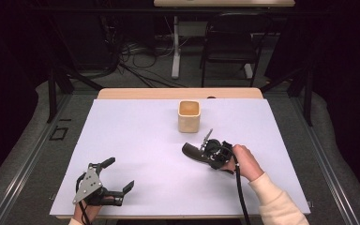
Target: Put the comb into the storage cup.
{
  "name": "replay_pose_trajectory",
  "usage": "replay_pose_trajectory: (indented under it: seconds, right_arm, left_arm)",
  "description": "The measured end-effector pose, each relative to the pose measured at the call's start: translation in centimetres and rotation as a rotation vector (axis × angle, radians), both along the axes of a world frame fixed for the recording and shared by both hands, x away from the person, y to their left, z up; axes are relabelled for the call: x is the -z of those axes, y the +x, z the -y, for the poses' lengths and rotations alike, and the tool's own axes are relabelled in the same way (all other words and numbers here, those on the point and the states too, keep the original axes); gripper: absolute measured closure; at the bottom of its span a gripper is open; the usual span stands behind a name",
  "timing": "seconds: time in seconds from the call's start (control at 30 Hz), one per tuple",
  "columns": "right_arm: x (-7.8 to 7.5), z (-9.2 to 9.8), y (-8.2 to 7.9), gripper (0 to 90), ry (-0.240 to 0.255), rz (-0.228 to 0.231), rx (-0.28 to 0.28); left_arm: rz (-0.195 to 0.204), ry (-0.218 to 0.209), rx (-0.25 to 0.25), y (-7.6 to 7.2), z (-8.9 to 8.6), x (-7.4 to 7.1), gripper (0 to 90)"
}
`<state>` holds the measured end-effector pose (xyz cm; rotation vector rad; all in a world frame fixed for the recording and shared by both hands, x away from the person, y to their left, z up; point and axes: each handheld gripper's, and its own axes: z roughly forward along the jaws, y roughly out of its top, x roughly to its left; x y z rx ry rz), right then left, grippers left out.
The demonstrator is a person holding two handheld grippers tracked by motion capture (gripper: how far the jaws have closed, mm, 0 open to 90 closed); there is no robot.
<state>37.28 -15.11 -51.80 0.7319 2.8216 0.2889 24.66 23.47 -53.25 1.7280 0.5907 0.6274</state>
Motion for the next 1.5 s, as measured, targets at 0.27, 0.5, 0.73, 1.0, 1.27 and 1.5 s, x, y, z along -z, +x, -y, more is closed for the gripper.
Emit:
replay_pose_trajectory:
  seconds: [0.27, 0.5, 0.73, 1.0, 1.27, 1.5]
  right_arm:
    - [0.5, -0.3, 0.6, 68.2, -0.014, -0.035, 0.030]
    - [0.8, -0.6, 0.8, 70.6, -0.032, -0.056, 0.040]
    - [1.0, -0.5, 0.9, 71.6, -0.014, -0.058, 0.069]
    - [0.9, -0.3, 0.8, 72.0, -0.002, -0.061, 0.073]
    - [0.6, -0.1, 0.7, 72.2, -0.001, -0.042, 0.080]
    - [-0.3, 0.0, 0.1, 72.2, 0.027, -0.018, 0.075]
  left_arm:
    - [0.000, 0.001, -0.003, 0.0, 0.0, 0.0, 0.3]
    - [-0.002, 0.002, -0.005, 0.0, 0.0, 0.0, 0.3]
    - [-0.003, 0.003, -0.003, 0.0, 0.0, 0.0, 0.3]
    - [-0.005, 0.002, -0.003, 0.0, -0.1, 0.0, 0.4]
    - [-0.001, 0.001, -0.005, 0.0, -0.1, 0.0, 0.5]
    - [-0.001, 0.000, -0.007, -0.1, -0.1, 0.0, 0.5]
